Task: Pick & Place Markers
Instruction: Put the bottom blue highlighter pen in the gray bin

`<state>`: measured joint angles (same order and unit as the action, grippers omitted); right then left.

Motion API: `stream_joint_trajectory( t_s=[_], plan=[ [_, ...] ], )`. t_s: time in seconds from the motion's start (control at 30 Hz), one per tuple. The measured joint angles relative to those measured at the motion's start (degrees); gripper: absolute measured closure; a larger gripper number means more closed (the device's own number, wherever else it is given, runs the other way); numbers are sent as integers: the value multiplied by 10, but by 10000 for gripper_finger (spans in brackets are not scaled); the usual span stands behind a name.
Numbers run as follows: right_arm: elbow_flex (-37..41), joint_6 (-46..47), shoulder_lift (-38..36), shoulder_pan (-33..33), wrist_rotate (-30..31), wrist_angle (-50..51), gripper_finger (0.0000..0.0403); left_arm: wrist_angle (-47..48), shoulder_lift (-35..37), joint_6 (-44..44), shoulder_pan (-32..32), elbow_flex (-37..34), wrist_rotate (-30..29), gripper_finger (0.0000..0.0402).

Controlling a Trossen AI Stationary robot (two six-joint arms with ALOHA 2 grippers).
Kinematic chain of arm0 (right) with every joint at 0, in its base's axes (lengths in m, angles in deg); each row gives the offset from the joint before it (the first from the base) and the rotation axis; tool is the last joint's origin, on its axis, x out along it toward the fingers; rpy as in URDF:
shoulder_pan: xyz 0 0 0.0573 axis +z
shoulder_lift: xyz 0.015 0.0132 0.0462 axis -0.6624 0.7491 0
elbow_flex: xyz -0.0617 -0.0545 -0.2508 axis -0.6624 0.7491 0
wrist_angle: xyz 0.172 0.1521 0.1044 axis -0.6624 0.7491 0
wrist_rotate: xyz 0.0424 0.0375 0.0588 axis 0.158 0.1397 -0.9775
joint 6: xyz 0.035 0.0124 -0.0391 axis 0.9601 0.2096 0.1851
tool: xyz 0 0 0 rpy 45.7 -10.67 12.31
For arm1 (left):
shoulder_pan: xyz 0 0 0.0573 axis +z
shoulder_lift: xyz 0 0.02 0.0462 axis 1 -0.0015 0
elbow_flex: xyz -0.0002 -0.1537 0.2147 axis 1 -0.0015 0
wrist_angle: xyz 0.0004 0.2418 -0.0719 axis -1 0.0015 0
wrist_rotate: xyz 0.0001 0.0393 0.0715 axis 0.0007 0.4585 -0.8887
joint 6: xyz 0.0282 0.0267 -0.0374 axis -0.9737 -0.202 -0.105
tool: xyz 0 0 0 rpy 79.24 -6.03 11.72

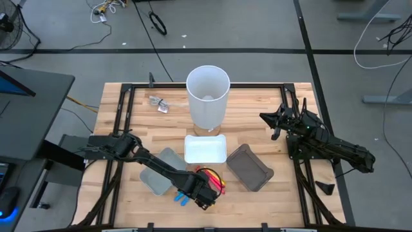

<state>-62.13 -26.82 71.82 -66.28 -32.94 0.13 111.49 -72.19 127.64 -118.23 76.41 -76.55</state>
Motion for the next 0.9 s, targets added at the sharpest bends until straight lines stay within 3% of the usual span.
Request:
stream_joint_trajectory(
  t_s=[0.9],
  plan=[
    [0, 0, 0, 0, 0, 0, 379, -16, -25, 5, -6, 1, 8, 155]
  ],
)
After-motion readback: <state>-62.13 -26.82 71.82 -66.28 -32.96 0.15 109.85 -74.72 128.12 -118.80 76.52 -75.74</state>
